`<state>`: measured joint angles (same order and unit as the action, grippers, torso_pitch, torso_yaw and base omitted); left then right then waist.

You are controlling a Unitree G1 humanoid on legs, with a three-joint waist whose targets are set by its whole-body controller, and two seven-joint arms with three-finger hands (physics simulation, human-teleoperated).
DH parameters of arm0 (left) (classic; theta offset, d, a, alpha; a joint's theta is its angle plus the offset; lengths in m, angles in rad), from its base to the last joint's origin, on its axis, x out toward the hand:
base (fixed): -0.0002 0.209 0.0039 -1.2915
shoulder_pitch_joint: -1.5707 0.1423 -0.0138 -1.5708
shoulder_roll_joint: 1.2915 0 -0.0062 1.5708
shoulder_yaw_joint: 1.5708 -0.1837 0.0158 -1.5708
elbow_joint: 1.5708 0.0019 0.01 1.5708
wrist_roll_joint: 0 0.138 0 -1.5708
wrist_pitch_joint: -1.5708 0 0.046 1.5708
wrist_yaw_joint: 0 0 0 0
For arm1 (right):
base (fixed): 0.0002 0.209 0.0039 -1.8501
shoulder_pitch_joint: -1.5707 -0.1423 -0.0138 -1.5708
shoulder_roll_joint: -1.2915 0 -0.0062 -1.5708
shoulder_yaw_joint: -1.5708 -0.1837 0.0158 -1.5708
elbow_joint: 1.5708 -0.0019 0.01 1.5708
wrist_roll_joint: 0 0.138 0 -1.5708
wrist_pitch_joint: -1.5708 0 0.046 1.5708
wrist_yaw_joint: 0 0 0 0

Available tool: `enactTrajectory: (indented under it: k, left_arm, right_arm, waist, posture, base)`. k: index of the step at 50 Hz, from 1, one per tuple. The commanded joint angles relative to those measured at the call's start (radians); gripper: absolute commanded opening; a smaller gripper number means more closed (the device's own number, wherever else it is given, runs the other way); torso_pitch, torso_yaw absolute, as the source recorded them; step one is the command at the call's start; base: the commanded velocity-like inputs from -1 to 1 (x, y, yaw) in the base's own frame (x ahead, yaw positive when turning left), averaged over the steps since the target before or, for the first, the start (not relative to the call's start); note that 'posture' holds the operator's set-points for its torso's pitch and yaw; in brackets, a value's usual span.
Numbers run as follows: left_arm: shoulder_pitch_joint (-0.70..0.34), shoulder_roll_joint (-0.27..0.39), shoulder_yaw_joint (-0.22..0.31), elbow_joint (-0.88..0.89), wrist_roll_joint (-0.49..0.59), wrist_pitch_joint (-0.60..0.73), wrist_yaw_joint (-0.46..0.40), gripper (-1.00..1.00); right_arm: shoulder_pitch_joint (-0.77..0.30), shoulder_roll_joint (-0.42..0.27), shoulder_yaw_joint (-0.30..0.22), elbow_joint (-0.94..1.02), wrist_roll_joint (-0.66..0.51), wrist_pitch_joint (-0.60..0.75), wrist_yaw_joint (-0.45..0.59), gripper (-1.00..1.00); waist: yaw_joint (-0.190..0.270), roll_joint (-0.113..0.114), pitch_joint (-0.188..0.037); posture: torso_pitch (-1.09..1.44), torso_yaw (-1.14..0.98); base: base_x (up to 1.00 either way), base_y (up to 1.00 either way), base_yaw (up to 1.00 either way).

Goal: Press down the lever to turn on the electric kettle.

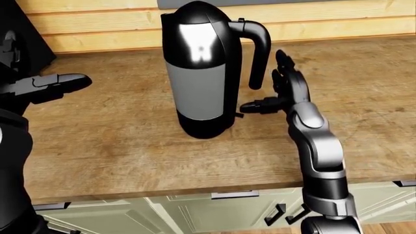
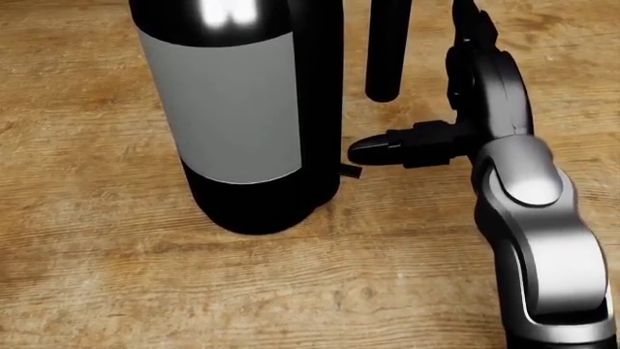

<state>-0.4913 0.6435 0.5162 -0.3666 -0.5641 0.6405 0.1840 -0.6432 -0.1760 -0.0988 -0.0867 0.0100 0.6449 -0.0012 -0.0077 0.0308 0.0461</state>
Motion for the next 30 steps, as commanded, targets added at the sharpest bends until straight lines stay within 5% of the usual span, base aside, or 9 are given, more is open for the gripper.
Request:
enactTrajectory:
  k: [1,30]
  left_arm:
    - [-0.023,0.019,0.014,-0.024,0.003,-0.029,-0.001,1.0]
    - [-0.02,0.019,0.017,-0.027,0.0,-0.029,-0.003,1.0]
  right_arm:
    - [-0.027,-0.005,-0.004,-0.033,-0.01,-0.041,0.003,1.0]
    - [-0.024,0.008,-0.004,0.011,-0.043,-0.09,-0.001,1.0]
  waist:
    - [0.0,0.005,-0.024]
    - [-0.001,0.006,-0.025]
  posture:
    - [0.0,0.0]
    - [0.0,0.0]
  base:
    - [0.0,0.0,0.0]
    - [0.0,0.0,0.0]
